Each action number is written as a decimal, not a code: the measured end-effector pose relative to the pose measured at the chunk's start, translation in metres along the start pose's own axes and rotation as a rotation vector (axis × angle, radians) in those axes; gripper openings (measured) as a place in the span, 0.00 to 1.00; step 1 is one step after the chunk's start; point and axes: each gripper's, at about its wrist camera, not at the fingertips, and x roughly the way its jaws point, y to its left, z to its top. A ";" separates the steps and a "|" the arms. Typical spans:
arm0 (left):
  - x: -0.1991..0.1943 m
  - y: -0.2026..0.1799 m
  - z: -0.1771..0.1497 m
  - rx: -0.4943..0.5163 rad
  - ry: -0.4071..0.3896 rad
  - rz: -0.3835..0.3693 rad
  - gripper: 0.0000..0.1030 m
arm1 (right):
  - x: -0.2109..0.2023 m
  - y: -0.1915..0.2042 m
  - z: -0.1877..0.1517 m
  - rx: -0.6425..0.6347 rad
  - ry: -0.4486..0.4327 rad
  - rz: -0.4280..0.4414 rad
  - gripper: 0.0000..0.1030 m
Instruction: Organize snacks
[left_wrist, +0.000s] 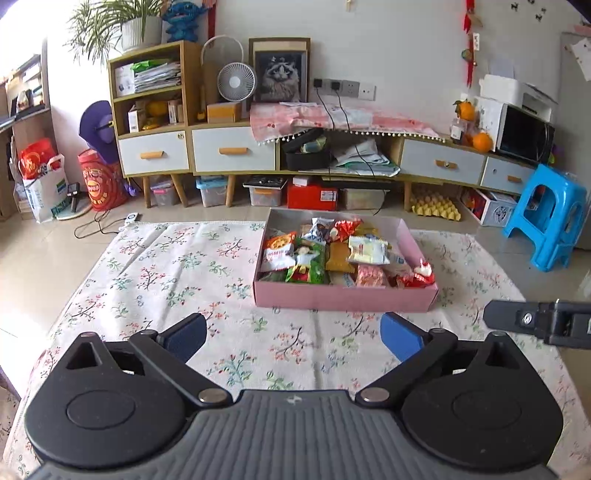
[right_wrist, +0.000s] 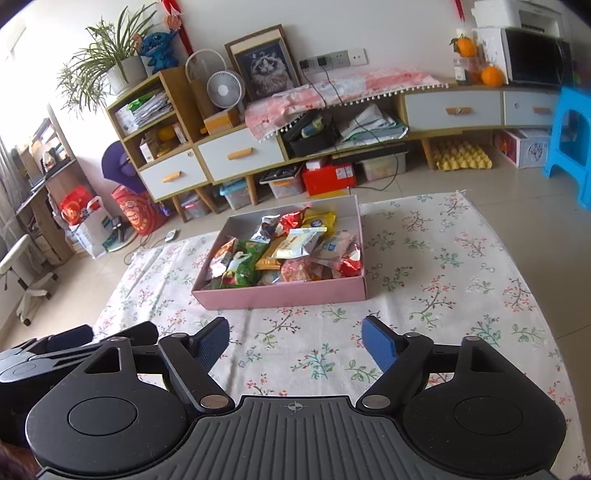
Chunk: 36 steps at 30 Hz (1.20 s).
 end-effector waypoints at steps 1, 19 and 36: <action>0.002 0.000 -0.003 0.002 0.009 -0.004 0.98 | -0.001 0.000 -0.004 -0.005 0.000 -0.004 0.85; 0.009 0.023 -0.033 -0.067 0.099 0.010 0.99 | 0.013 0.010 -0.044 -0.119 0.060 -0.063 0.87; 0.008 0.016 -0.032 -0.008 0.094 0.036 0.99 | 0.016 0.007 -0.044 -0.107 0.067 -0.082 0.90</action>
